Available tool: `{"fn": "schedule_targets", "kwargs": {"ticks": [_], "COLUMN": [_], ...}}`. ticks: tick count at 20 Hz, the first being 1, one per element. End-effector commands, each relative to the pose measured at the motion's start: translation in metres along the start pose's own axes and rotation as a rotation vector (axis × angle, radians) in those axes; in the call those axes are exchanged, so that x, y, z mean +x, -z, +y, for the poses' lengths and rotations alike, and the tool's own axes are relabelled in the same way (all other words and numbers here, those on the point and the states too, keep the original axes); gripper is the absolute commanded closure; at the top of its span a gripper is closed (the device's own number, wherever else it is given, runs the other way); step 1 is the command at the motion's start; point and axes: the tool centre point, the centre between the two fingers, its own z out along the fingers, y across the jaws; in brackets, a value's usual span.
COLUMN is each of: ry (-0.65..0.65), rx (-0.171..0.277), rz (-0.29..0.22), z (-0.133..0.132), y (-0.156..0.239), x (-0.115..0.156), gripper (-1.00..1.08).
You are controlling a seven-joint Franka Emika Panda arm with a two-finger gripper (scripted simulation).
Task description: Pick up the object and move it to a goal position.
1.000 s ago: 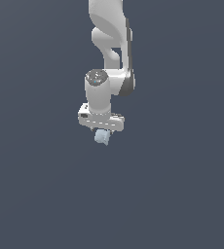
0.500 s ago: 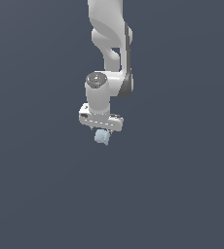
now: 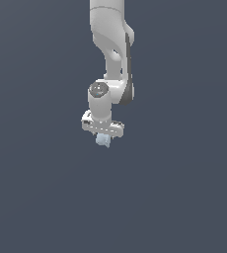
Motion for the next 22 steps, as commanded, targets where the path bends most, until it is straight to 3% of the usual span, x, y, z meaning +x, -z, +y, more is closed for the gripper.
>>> {"fn": "schedule_targets", "kwargs": {"ticks": [1, 6, 7, 22], "ry": [0.000, -0.001, -0.001, -0.001], "rx": [0.000, 0.000, 0.000, 0.000], "rz": [0.000, 0.000, 0.000, 0.001], "z": [0.0000, 0.0000, 0.0000, -0.0085], "y": [-0.0102, -0.0172, -0.0172, -0.0157], "x": [-0.0002, 0.0003, 0.0003, -0.0024], "gripper": [-0.92, -0.92, 1.08, 1.08]}}
